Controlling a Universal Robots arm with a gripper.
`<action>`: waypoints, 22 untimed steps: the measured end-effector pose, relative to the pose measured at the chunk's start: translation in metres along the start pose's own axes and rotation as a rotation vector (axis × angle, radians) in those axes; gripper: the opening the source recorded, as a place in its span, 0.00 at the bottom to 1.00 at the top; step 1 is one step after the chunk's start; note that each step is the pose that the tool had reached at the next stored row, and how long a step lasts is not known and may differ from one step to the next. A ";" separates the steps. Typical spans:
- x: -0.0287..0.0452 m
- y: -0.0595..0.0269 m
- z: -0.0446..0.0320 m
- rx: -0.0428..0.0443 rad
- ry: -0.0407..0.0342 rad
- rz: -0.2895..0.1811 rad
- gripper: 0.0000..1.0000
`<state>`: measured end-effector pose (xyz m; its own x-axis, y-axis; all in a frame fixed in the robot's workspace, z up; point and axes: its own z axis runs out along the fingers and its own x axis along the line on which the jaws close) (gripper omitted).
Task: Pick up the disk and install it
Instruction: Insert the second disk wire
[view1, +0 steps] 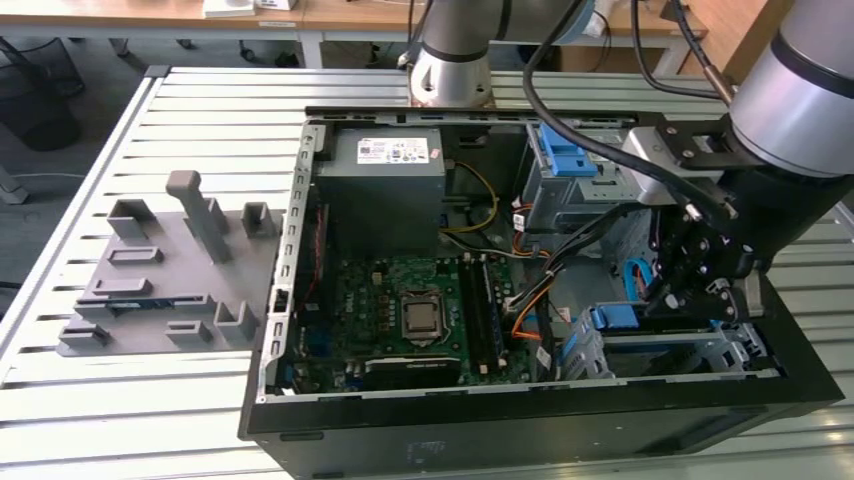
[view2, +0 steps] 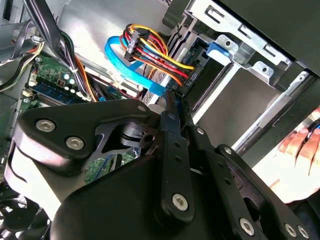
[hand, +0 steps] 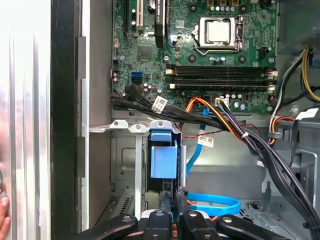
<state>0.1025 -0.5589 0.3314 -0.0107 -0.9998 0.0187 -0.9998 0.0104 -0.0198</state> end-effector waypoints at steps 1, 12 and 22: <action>0.0000 0.0000 0.0004 0.0000 -0.0002 0.000 0.16; 0.0001 0.0000 0.0012 0.0000 -0.0003 0.000 0.29; 0.0003 -0.0003 -0.0120 -0.0050 -0.0007 0.000 0.37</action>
<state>0.1025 -0.5590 0.3434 -0.0106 -0.9998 0.0180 -0.9998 0.0103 -0.0149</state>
